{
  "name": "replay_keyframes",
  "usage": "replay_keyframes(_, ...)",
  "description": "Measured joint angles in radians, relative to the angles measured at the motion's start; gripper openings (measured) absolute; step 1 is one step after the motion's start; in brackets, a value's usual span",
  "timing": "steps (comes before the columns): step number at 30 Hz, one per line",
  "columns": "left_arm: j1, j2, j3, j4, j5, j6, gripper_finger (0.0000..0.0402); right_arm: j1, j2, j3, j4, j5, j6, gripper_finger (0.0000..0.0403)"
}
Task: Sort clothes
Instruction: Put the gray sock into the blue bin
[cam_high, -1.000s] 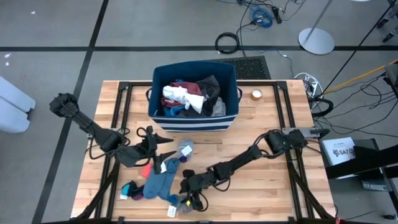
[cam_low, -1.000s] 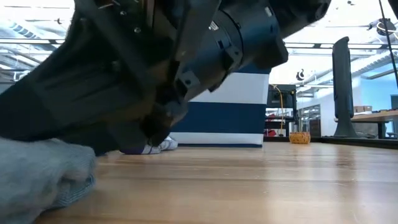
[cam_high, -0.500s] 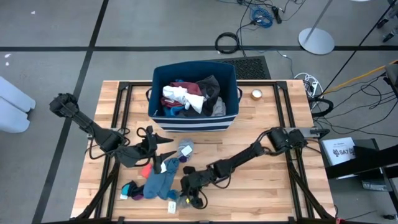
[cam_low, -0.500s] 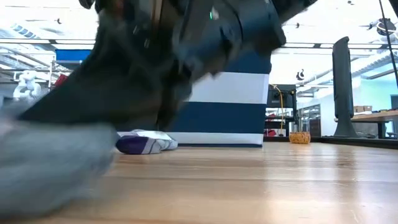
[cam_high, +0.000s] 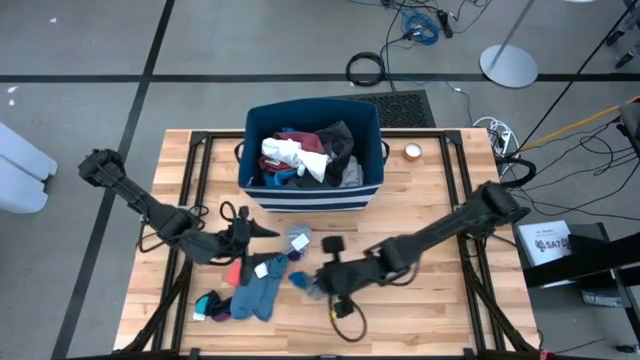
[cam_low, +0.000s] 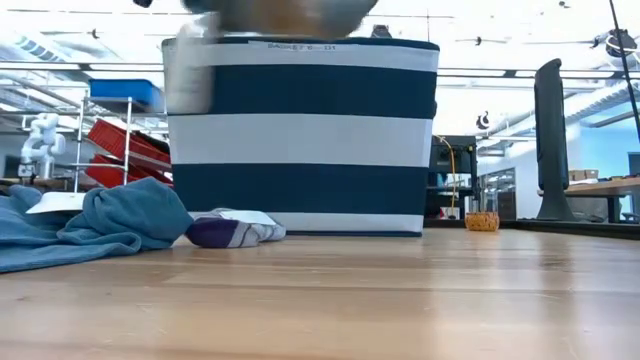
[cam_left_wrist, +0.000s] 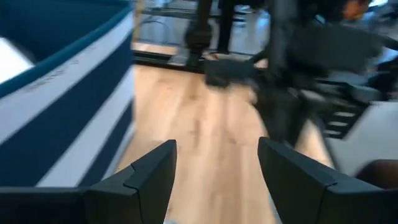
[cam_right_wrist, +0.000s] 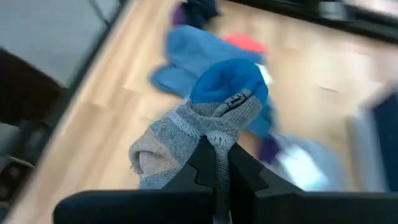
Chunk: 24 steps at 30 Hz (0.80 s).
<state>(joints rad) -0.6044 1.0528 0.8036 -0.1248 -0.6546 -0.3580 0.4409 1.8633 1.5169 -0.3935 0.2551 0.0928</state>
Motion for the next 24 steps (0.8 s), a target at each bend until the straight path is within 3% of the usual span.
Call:
replay_keyframes(6,0.005,0.028,0.0,0.185,0.134,0.061,0.0235,0.086,-0.122,0.0,-0.165,0.332,0.065,0.0003)
replay_keyframes(12,0.041,0.142,0.0,0.398,0.137,0.077,0.0235,0.154,-0.164,0.0,-0.133,0.574,0.075,0.0003)
replay_keyframes(19,0.1,0.294,0.0,0.625,0.145,0.076,0.0235,0.162,-0.164,-0.001,-0.028,0.613,0.009,0.0003)
replay_keyframes(24,0.129,0.351,0.0,0.698,0.253,0.05,0.0235,0.163,-0.165,-0.001,0.006,0.645,-0.024,0.0003)
